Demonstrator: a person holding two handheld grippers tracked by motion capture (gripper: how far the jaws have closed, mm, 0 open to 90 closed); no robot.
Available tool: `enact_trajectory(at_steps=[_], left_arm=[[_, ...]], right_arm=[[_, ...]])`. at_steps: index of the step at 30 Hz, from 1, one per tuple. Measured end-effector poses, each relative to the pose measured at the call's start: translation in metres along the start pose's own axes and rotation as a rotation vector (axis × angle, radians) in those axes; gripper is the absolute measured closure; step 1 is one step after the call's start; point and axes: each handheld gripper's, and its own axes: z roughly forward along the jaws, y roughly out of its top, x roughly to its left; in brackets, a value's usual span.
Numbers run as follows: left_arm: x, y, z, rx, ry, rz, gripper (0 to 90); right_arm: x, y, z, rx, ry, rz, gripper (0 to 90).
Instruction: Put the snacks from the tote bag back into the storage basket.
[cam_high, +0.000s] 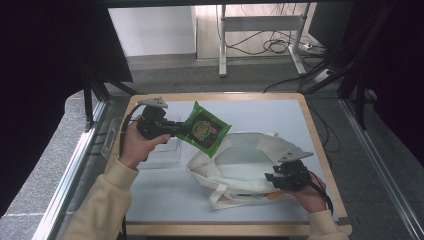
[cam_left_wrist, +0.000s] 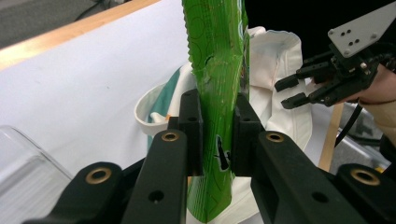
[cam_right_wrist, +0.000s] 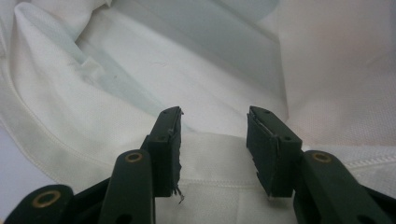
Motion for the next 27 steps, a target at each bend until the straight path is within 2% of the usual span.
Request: enact_trajectory(at_steps=[5,6,8,12,17,23,27], left_arm=[[-0.003,0.007,-0.008,0.022,0.024,0.041,78.5],[-0.004,0.009,-0.011,0.036,0.044,0.049,78.5],[-0.004,0.01,-0.015,0.041,0.053,0.056,78.5],[-0.003,0.012,-0.02,0.052,0.065,0.072,78.5],[0.003,0.014,-0.024,0.093,0.075,0.1,78.5],[0.008,0.017,-0.032,0.092,0.067,0.121,78.5],[0.012,0.019,-0.036,0.108,0.091,0.123,78.6]], right_arm=[[0.0,0.0,0.0,0.001,0.001,0.0,54.6],[0.001,0.0,0.001,0.002,0.001,-0.001,54.5],[0.001,0.0,0.001,0.002,0.0,-0.002,54.5],[0.001,0.0,0.001,0.004,0.001,0.0,54.4],[0.001,0.0,0.002,0.008,0.004,0.001,54.1],[0.002,0.0,0.003,0.01,0.004,-0.003,53.9],[0.001,0.0,0.003,0.01,0.005,-0.001,53.7]])
